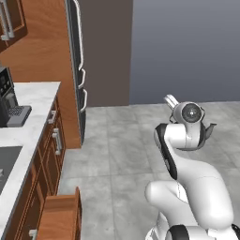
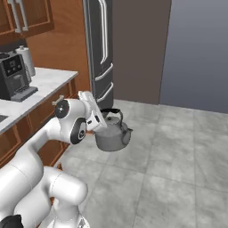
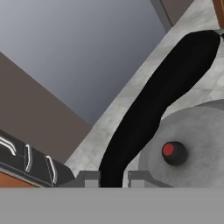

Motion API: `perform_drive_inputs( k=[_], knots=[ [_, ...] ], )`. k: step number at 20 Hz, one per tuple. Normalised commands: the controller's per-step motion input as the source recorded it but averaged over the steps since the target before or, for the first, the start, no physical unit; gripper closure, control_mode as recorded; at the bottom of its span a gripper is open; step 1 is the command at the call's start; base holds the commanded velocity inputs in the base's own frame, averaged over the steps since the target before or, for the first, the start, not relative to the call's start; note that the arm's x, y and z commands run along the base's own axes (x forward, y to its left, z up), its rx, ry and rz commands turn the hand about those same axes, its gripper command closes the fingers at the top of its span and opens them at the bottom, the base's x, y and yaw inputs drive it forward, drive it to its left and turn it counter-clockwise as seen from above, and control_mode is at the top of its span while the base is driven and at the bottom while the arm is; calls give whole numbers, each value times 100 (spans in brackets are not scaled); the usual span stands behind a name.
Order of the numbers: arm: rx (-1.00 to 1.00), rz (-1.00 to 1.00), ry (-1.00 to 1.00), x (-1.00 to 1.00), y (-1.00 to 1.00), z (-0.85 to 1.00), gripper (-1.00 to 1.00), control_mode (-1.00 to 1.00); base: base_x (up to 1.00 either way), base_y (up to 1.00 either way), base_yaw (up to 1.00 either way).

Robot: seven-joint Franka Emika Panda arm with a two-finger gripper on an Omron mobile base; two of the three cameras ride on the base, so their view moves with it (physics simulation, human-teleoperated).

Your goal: The kettle is done boiling. Turn off the stove, then wait for 300 timesteps before moving the kettle to the dining table.

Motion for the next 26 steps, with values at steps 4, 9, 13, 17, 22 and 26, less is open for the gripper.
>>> perform_drive_inputs(
  k=[4, 9, 13, 17, 22, 26],
  knots=[
    [0, 0, 0, 0, 0, 0, 100, 100, 79, -16, 0],
    [0, 0, 0, 0, 0, 0, 100, 100, 69, -27, -6],
    [0, 0, 0, 0, 0, 0, 100, 100, 40, -52, -18],
    [0, 0, 0, 0, 0, 0, 100, 100, 32, -44, -21],
    [0, 0, 0, 0, 0, 0, 100, 100, 28, -37, -27],
    [0, 0, 0, 0, 0, 0, 100, 100, 25, -30, -32]
  ],
)
